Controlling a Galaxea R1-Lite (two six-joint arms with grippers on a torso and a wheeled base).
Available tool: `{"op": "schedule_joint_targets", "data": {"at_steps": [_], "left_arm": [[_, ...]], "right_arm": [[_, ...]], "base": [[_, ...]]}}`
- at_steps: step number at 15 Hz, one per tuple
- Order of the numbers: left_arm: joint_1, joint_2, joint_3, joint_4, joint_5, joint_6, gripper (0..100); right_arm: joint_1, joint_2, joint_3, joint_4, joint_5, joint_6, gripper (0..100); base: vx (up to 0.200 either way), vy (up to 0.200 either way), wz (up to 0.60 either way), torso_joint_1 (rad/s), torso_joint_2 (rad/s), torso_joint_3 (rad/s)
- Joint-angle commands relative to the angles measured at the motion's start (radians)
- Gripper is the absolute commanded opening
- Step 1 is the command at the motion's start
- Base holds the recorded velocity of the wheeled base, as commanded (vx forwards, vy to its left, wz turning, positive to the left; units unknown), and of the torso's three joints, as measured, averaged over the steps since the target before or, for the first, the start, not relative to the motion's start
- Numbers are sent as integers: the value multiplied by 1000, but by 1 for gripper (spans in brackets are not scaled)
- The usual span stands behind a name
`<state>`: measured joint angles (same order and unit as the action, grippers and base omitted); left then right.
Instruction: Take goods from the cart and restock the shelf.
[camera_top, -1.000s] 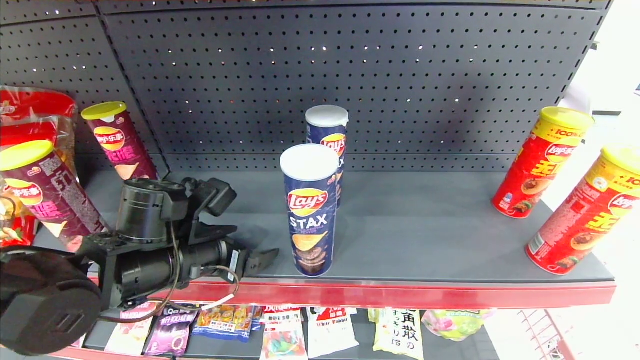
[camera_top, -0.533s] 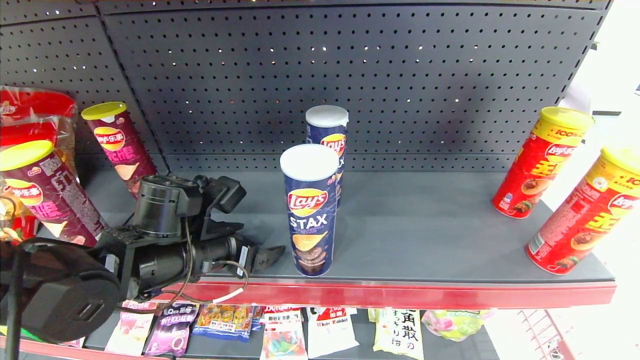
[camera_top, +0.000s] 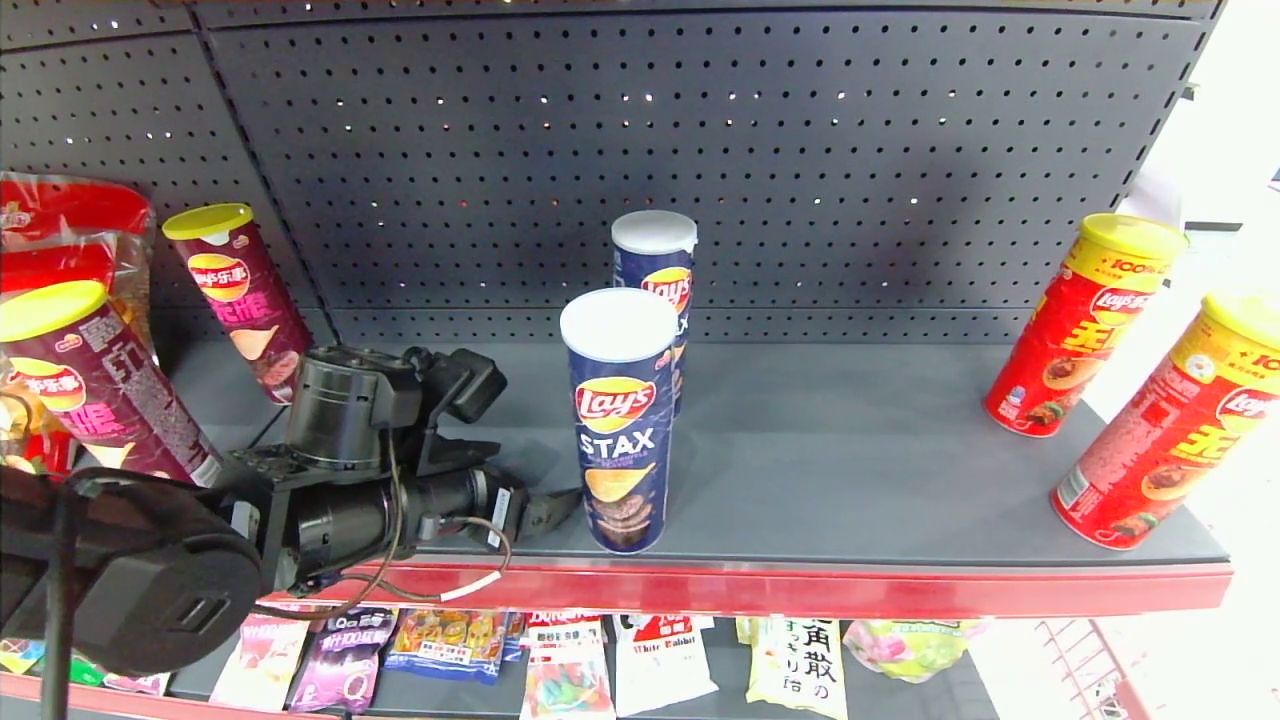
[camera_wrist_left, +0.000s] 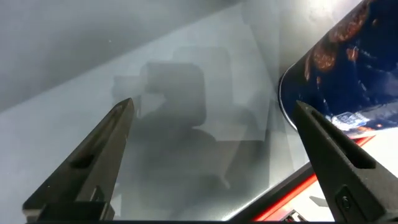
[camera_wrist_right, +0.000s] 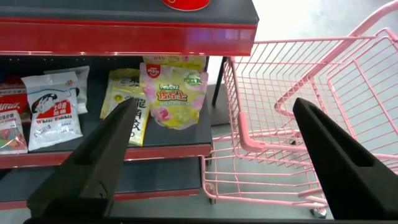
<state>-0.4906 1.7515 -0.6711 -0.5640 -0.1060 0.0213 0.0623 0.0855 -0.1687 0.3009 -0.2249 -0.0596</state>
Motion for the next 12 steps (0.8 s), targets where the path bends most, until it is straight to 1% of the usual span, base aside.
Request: {"op": "schedule_joint_targets", "data": {"at_steps": [1,8,11,12], "left_arm": [[0,3,-5,-2,0,0,100],[-16,25,-42,0,0,0,100],[-16,22,-38,0,0,0,100],[-9,0,-19,1,0,0,100]], "right_arm": [[1,5,2,0,-1,0,100],[1,5,2,0,-1,0,100],[1,5,2,0,-1,0,100],[1,5,2,0,1,0,100]], "base": [[0,0,0,0,0,0],[0,0,0,0,0,0],[0,0,0,0,0,0],[0,0,0,0,0,0]]}}
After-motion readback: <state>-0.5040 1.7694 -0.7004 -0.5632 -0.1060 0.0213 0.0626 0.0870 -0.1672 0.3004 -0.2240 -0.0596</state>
